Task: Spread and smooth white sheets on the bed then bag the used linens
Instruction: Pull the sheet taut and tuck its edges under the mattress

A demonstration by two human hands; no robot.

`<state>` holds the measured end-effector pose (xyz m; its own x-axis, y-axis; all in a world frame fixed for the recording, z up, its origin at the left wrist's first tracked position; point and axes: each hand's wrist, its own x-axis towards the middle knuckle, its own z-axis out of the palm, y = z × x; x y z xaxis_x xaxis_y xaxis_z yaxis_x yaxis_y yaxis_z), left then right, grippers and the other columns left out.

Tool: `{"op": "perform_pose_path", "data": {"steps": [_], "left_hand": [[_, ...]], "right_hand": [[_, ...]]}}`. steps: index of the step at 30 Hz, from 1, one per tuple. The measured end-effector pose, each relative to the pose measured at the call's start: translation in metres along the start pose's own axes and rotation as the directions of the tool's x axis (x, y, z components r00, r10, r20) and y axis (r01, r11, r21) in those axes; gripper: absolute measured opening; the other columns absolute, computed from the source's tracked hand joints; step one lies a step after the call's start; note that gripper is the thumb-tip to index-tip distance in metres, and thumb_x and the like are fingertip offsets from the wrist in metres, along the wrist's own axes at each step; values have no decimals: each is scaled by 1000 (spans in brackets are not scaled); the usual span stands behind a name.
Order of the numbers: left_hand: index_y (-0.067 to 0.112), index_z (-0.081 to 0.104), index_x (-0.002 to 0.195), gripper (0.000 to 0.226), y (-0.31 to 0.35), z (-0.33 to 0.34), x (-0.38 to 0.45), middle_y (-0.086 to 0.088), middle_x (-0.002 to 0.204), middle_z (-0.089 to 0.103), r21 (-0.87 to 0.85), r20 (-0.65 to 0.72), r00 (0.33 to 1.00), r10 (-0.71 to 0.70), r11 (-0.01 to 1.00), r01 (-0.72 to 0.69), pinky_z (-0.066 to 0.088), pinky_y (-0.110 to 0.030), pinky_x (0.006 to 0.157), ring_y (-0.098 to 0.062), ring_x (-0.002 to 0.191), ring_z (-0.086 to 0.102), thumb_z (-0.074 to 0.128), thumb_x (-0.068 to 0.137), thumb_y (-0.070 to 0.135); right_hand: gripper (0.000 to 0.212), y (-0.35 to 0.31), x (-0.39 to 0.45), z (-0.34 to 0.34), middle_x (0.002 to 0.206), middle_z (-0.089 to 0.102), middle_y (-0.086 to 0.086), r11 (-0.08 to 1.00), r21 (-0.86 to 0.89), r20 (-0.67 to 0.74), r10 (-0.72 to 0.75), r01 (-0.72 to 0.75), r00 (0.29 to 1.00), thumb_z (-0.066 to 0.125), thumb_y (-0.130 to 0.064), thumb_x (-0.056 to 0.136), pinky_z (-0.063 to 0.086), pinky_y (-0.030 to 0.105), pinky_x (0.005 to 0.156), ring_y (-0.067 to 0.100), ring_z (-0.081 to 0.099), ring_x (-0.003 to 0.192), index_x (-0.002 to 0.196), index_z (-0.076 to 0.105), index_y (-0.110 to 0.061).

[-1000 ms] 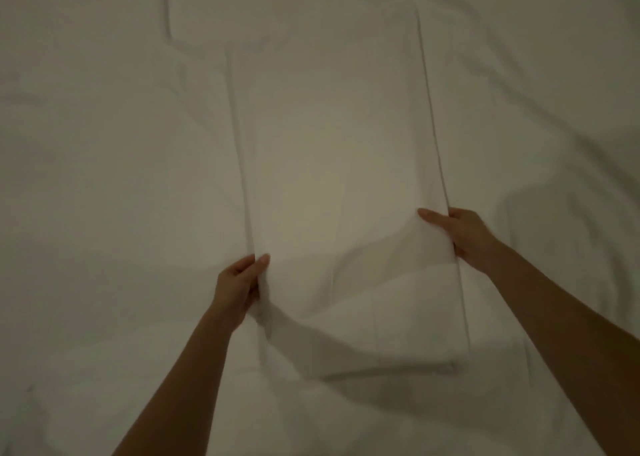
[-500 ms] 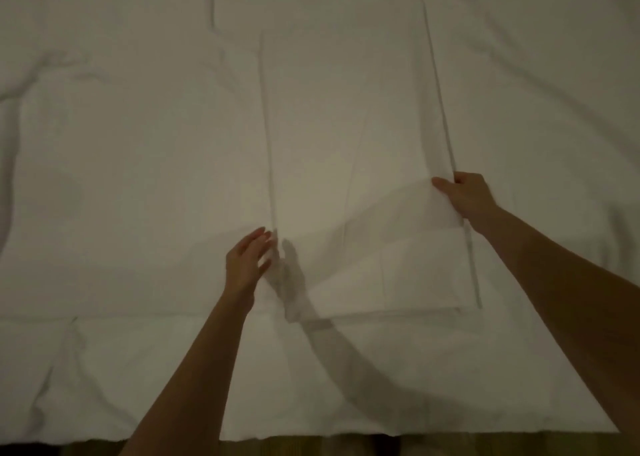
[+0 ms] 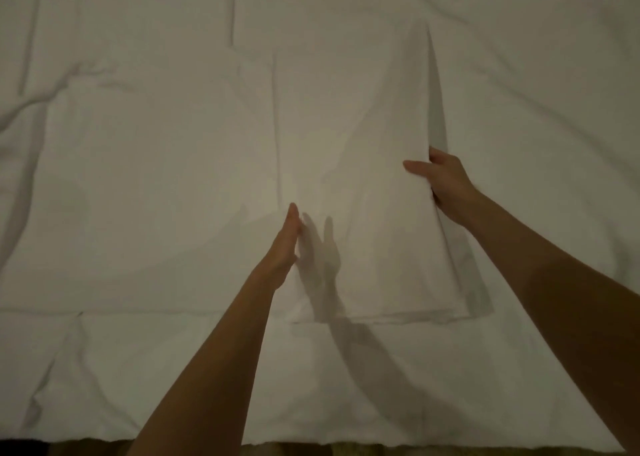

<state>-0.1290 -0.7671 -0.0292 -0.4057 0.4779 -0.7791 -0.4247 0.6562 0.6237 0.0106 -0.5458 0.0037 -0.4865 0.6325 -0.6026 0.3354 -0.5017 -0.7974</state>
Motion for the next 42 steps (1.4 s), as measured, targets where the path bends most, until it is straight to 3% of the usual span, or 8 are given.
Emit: {"op": "perform_pose_path", "data": {"steps": [9,18,23,28,30,33,37,42], "left_hand": [[25,7,156,82,16,-65,5,3,163,6,5,154,980,-125,992,126,6,-62,114,-16,150,7,8,89,73],[32,12,155,73,49,-206,-12,5,161,18,27,94,995,27,999,-29,19,-63,111,-23,146,23,16,92,70],[34,17,154,74,53,-266,-5,5,158,27,-173,144,988,48,985,-23,43,-56,96,-29,136,42,29,91,70],[38,48,134,53,33,-296,18,13,136,52,-166,113,993,30,986,-11,51,-40,92,-17,119,56,27,95,67],[31,52,135,56,18,-302,31,4,134,57,-142,78,997,24,990,-13,44,-36,105,-13,121,55,25,98,63],[25,62,121,47,2,-317,42,-3,124,64,-48,-26,1000,5,999,-6,43,-35,106,-14,112,60,34,99,57],[15,63,117,42,1,-326,57,-1,116,65,-21,-136,990,-33,999,31,51,-35,90,-20,98,64,58,92,47],[10,62,112,26,27,-319,81,-7,102,64,48,-242,966,93,995,-83,49,-29,74,-20,85,60,63,93,28]], "right_hand": [[28,-32,-29,111,93,70,0,983,137,88,-136,123,987,56,1,90,56,22,69,9,70,74,114,62,-12],[40,-7,-38,264,81,65,-11,980,-122,62,-152,159,986,56,-6,93,42,15,44,-4,60,54,129,57,-22],[55,19,-25,360,107,68,-11,980,-98,144,-157,172,977,51,-3,94,55,20,67,7,67,89,142,45,-27],[62,46,8,444,148,44,-2,965,-220,221,-95,145,971,41,-7,98,42,25,100,16,48,127,153,23,-30],[61,54,18,462,142,50,6,957,-282,253,6,68,967,36,-8,99,43,28,95,15,51,111,154,19,-29],[49,60,16,461,94,64,4,941,-329,264,177,-84,948,40,-14,101,47,17,63,11,57,74,149,33,-21],[28,79,22,419,95,62,3,944,-329,-39,-30,16,999,51,-8,94,47,19,71,14,59,78,118,64,-9],[25,83,24,329,109,59,5,866,-498,-489,-319,41,812,63,-22,88,46,38,93,22,59,101,113,64,-15]]}}
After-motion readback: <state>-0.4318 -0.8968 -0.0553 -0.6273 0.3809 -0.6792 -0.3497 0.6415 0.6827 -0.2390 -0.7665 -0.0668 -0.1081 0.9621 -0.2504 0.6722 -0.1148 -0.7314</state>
